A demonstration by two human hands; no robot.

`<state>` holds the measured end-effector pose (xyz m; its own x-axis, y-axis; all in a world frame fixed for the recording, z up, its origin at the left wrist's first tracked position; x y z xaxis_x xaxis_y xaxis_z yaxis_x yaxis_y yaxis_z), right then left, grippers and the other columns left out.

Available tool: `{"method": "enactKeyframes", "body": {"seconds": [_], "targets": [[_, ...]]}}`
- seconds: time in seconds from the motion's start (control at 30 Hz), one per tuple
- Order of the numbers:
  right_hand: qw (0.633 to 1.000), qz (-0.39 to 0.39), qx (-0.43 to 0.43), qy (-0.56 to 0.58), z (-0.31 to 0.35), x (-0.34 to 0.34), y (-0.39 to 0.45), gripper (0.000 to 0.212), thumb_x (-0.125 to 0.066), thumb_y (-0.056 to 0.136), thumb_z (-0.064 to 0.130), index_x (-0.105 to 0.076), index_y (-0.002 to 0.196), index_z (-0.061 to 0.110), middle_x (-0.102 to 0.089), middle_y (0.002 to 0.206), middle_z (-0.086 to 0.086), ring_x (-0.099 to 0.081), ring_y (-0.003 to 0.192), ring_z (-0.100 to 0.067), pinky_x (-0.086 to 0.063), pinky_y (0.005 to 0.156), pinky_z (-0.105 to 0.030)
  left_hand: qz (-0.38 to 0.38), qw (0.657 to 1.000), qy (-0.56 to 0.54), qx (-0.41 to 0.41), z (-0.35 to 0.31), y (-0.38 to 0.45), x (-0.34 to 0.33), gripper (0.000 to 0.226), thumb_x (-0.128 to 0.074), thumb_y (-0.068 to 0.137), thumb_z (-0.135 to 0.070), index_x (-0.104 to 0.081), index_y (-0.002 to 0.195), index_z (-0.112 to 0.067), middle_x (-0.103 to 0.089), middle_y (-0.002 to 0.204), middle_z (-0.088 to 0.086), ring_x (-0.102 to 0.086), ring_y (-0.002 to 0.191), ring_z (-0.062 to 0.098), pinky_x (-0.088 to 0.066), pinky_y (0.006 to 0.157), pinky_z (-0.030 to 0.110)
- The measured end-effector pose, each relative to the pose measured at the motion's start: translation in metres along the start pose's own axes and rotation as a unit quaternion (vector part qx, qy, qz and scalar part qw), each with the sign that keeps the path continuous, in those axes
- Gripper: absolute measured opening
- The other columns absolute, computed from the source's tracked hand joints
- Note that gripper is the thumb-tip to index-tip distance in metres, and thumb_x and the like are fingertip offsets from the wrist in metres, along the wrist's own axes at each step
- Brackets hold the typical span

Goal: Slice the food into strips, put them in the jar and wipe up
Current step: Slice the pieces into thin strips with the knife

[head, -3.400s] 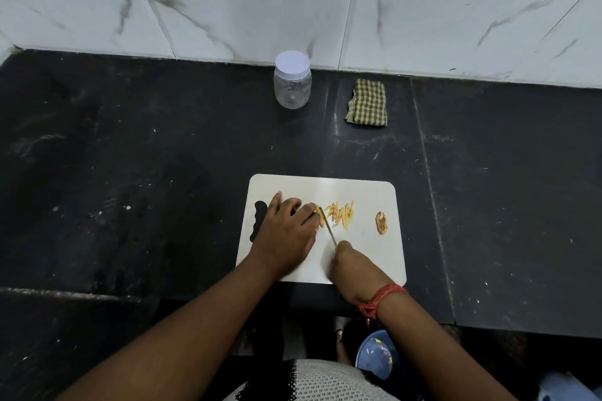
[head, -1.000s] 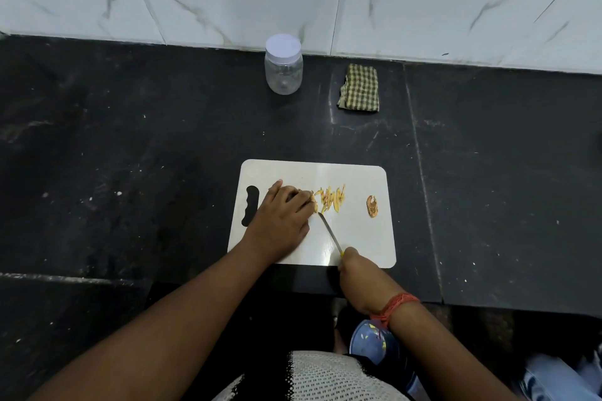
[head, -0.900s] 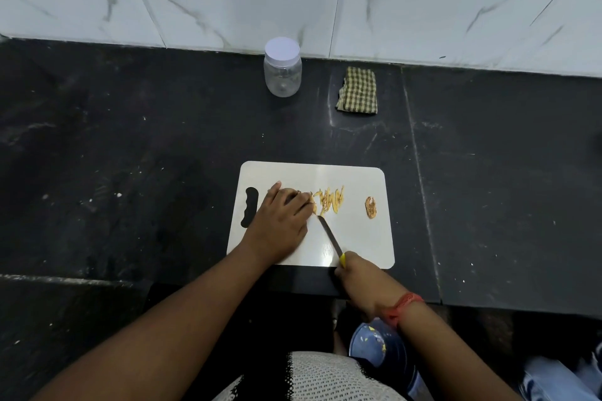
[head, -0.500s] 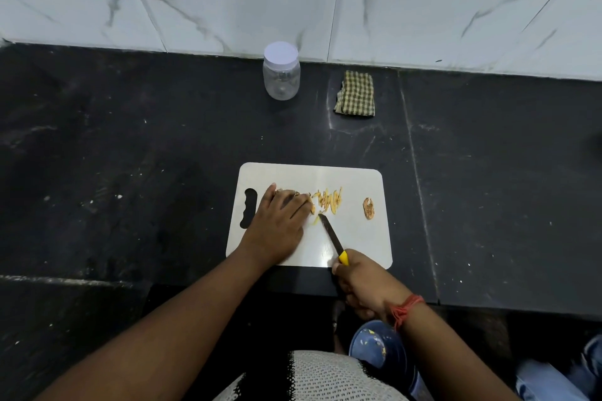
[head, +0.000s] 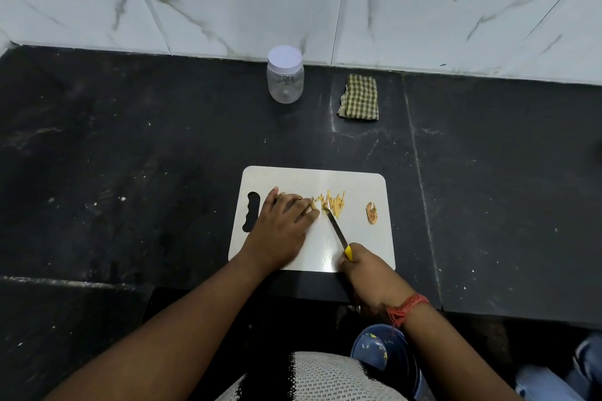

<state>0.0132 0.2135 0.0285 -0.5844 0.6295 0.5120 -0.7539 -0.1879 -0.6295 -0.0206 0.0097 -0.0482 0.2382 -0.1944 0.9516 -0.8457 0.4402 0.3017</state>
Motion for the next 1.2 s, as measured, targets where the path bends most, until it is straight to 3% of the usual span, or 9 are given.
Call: {"method": "enactKeyframes", "body": {"seconds": [0.13, 0.33, 0.6, 0.87, 1.1, 1.2], "targets": [[1.000, 0.002, -0.005, 0.013, 0.006, 0.001, 0.003, 0.020, -0.041, 0.100, 0.029, -0.049, 0.096, 0.012, -0.057, 0.081, -0.007, -0.054, 0.067, -0.021, -0.046, 0.063, -0.034, -0.013, 1.000, 0.011, 0.003, -0.001, 0.000, 0.001, 0.030, -0.052, 0.091, -0.018, -0.064, 0.119, -0.017, -0.062, 0.127, 0.007, -0.055, 0.117, 0.032, -0.031, 0.110, 0.062], [1.000, 0.005, -0.005, -0.013, 0.020, 0.006, 0.017, 0.019, -0.038, 0.099, 0.028, -0.046, 0.089, 0.014, -0.055, 0.077, -0.008, -0.048, 0.056, -0.020, -0.034, 0.046, -0.027, -0.009, 1.000, 0.015, 0.012, -0.001, -0.001, -0.001, 0.027, -0.050, 0.093, -0.020, -0.064, 0.115, -0.015, -0.062, 0.126, 0.008, -0.055, 0.117, 0.033, -0.030, 0.111, 0.062], [0.999, 0.003, -0.012, -0.052, 0.033, 0.010, 0.031, 0.019, -0.035, 0.100, 0.026, -0.048, 0.099, 0.013, -0.056, 0.084, -0.007, -0.052, 0.065, -0.019, -0.038, 0.051, -0.027, -0.016, 1.000, 0.013, 0.010, 0.000, -0.002, -0.001, 0.031, -0.050, 0.089, -0.017, -0.066, 0.115, -0.013, -0.064, 0.123, 0.008, -0.056, 0.115, 0.033, -0.033, 0.110, 0.062], [0.998, 0.019, 0.010, -0.055, 0.026, 0.001, 0.013, 0.019, -0.037, 0.100, 0.026, -0.046, 0.093, 0.011, -0.052, 0.079, -0.004, -0.047, 0.061, -0.016, -0.033, 0.050, -0.025, -0.019, 1.000, -0.001, 0.005, 0.000, -0.002, -0.002, 0.034, -0.050, 0.086, -0.015, -0.066, 0.115, -0.012, -0.065, 0.123, 0.007, -0.056, 0.115, 0.031, -0.034, 0.111, 0.061], [0.997, 0.025, -0.011, -0.068, 0.010, 0.002, 0.005, 0.017, -0.040, 0.100, 0.025, -0.049, 0.095, 0.012, -0.055, 0.087, -0.004, -0.051, 0.076, -0.019, -0.037, 0.062, -0.028, -0.001, 1.000, -0.003, 0.008, 0.001, -0.003, -0.003, 0.034, -0.053, 0.089, -0.018, -0.065, 0.120, -0.011, -0.063, 0.126, 0.007, -0.054, 0.118, 0.030, -0.030, 0.114, 0.058], [0.997, 0.024, -0.017, -0.077, 0.004, 0.007, 0.003, 0.016, -0.041, 0.100, 0.025, -0.048, 0.092, 0.014, -0.055, 0.087, -0.004, -0.050, 0.076, -0.018, -0.035, 0.059, -0.026, -0.001, 1.000, -0.006, 0.009, 0.000, -0.003, -0.001, 0.033, -0.054, 0.089, -0.018, -0.064, 0.120, -0.011, -0.062, 0.126, 0.006, -0.054, 0.119, 0.029, -0.030, 0.114, 0.058]]}}
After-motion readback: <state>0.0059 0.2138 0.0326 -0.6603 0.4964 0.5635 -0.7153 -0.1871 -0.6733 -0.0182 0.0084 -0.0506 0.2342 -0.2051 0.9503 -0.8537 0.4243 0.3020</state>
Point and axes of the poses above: each hand's wrist, its own y-axis towards the middle knuckle, its own x-axis out of the back of the hand, z = x × y, the point moved 1 cm from there along y, towards the middle knuckle
